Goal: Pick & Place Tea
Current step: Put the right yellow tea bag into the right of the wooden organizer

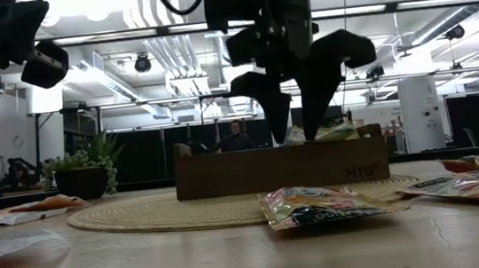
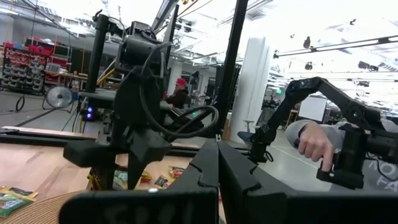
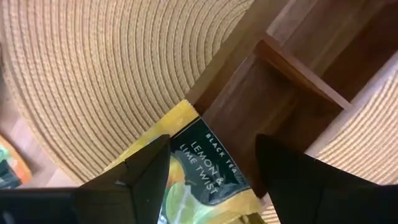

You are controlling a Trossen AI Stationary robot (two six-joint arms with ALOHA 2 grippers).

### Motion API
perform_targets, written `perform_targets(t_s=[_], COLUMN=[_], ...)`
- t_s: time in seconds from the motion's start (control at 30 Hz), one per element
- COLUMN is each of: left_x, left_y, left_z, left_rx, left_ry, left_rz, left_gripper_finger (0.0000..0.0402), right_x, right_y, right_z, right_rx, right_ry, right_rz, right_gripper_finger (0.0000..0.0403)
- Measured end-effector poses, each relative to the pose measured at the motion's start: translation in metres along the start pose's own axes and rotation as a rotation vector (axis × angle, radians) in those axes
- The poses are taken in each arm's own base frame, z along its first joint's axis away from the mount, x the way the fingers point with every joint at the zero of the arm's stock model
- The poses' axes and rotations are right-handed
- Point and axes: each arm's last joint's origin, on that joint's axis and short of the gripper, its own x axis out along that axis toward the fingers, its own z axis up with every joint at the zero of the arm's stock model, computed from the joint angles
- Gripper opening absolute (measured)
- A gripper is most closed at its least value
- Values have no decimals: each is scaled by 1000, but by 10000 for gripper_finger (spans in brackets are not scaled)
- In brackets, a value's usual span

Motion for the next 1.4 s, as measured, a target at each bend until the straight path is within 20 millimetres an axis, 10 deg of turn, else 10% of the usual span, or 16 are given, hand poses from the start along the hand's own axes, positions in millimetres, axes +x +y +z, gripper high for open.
perform_targets(t_s=[0.27,0.6,1.4], left_x=[0,0,0], left_y=[0,0,0], left_z=[0,0,0], left_rx=[0,0,0], left_ry=[0,0,0], left_rz=[0,0,0], left_gripper_finger=[0,0,0], right_x=[2,-5,-53], right_y=[0,0,29], right_z=[-4,-8,-19], right_rx=[7,65,168], right_ry=[34,46,56], right_rz=[27,23,29], right_gripper_finger=[207,21,8])
